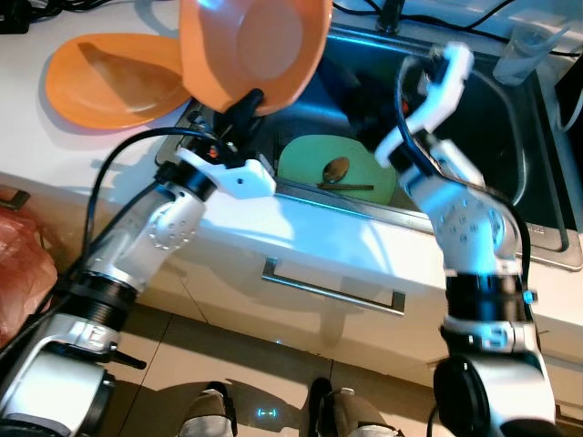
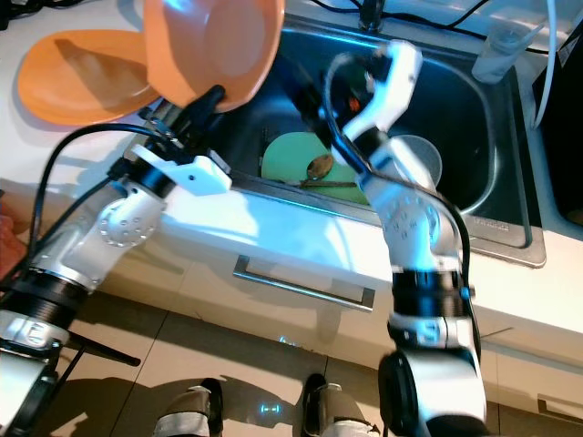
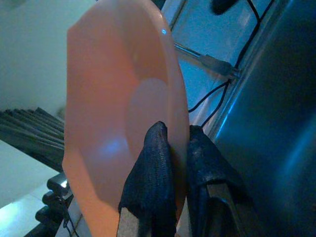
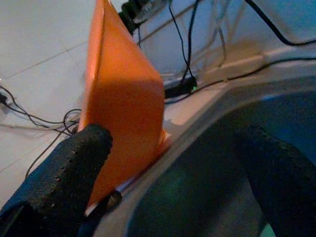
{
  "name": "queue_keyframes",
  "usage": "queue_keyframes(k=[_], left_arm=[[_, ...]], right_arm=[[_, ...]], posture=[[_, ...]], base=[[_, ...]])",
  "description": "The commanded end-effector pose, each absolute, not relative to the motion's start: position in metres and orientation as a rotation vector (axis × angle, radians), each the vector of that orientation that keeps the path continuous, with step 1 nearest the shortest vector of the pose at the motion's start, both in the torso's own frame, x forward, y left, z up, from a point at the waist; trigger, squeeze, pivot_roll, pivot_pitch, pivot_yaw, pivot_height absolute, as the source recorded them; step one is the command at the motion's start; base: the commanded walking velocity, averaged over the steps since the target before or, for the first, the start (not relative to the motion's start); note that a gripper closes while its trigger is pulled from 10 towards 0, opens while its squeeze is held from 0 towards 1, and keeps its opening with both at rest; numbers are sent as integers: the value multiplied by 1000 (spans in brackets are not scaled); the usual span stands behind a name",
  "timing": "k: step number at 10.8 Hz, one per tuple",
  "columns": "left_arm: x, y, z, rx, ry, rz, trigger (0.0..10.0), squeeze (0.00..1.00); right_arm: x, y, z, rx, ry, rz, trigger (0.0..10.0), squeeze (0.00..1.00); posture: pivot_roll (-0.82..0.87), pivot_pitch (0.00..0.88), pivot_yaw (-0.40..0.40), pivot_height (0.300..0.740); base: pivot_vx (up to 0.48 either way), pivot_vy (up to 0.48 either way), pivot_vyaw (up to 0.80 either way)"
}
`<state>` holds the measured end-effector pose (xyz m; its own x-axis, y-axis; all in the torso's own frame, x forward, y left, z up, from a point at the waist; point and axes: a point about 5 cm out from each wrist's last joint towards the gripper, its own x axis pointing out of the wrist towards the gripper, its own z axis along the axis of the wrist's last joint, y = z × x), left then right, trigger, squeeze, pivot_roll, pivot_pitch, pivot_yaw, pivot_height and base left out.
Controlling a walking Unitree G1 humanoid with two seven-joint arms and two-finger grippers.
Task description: Kitchen organization
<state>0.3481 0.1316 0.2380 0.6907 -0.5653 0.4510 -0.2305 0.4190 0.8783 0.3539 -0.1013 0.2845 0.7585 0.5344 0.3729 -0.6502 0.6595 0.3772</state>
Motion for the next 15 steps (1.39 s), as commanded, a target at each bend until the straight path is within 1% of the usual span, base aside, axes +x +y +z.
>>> queue_keyframes(k=[1,3,5,7,8,11,15], left_arm=[[348,124,224,1182,-792,-297,0,0],[354,130,217,1175,-720,-265,0,0],[361,148,222,1167,-665,-160,0,0],[363,155,219,1202,-647,-154,0,0],[363,151,217,1224,-657,-175,0,0],[359,126,207,1234,-696,-257,0,0],[352,104,198,1253,-747,-341,0,0]], right_arm=[[353,-100,294,503,-276,691,10000,0],[351,-98,299,495,-292,710,10000,0],[349,-107,290,493,-273,675,10000,0],[347,-118,291,491,-280,641,10000,0],[346,-120,294,489,-285,635,10000,0],[345,-115,302,499,-308,659,10000,0],[349,-93,315,497,-332,743,10000,0]], posture=[[33,211,-95,740],[25,212,-95,740],[15,216,-94,740],[3,218,-91,740],[-2,219,-92,740],[1,218,-86,740],[4,213,-85,740]], base=[[0,0,0],[0,0,0],[0,0,0],[0,0,0],[0,0,0],[0,0,0],[0,0,0]])
